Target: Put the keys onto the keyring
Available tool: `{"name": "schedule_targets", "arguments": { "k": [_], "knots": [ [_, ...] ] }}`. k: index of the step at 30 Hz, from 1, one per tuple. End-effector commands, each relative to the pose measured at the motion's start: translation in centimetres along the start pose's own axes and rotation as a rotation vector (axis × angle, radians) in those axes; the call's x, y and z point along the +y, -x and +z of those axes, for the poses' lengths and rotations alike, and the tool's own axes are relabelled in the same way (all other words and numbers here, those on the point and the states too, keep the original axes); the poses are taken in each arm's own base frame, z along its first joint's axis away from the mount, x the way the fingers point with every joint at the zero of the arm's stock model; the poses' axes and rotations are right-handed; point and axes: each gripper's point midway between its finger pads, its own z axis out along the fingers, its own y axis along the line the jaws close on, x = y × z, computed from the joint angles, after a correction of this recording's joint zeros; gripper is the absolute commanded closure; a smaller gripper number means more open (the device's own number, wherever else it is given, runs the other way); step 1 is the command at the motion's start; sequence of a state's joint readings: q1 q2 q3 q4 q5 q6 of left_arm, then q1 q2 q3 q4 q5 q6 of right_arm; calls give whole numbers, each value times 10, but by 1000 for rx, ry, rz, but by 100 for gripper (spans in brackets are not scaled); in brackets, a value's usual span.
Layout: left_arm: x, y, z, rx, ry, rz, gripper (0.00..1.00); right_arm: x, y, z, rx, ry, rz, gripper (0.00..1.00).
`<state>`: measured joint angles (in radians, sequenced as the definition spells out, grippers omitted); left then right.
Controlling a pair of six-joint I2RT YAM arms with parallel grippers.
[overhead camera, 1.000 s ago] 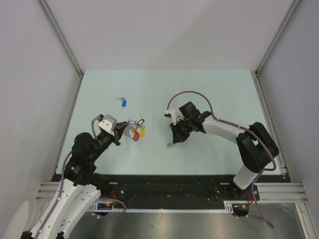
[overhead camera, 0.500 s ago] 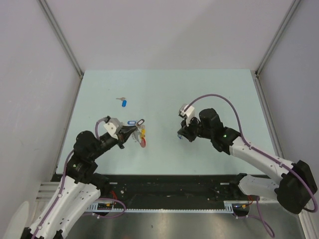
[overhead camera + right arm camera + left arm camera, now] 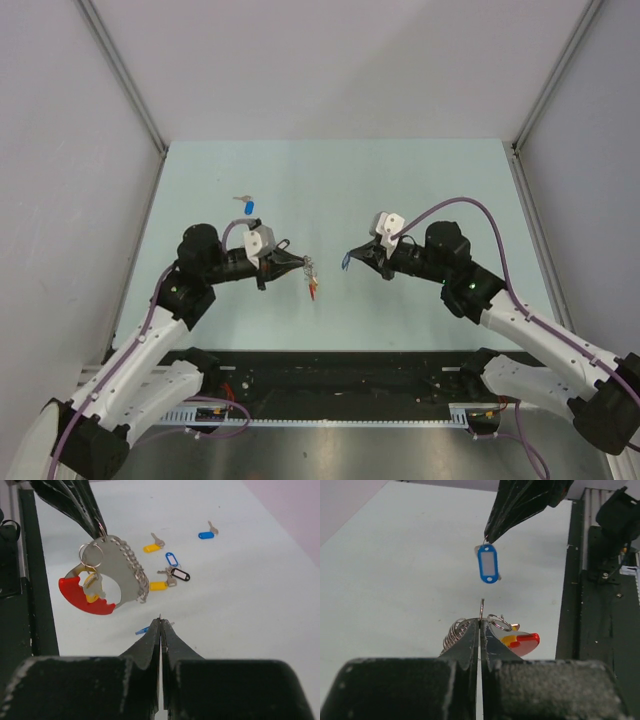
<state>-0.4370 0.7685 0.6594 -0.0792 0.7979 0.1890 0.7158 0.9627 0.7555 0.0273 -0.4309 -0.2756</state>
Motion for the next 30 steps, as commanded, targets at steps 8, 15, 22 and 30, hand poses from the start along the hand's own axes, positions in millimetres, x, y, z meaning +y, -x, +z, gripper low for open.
{"name": "schedule_targets", "arguments": {
  "k": [8, 15, 22, 30],
  "knots": [
    [-21, 34, 16, -89, -238, 199, 100, 26, 51, -3, -182, 102, -191, 100],
    [-27, 30, 9, -97, -219, 280, 99, 43, 50, 5, -176, 131, -220, 100],
    [-28, 18, 3, -58, -162, 368, 100, 53, 50, 17, -160, 84, -300, 100],
    [-25, 14, 3, -41, -140, 400, 100, 56, 54, 23, -164, 45, -351, 100]
  ]
}}
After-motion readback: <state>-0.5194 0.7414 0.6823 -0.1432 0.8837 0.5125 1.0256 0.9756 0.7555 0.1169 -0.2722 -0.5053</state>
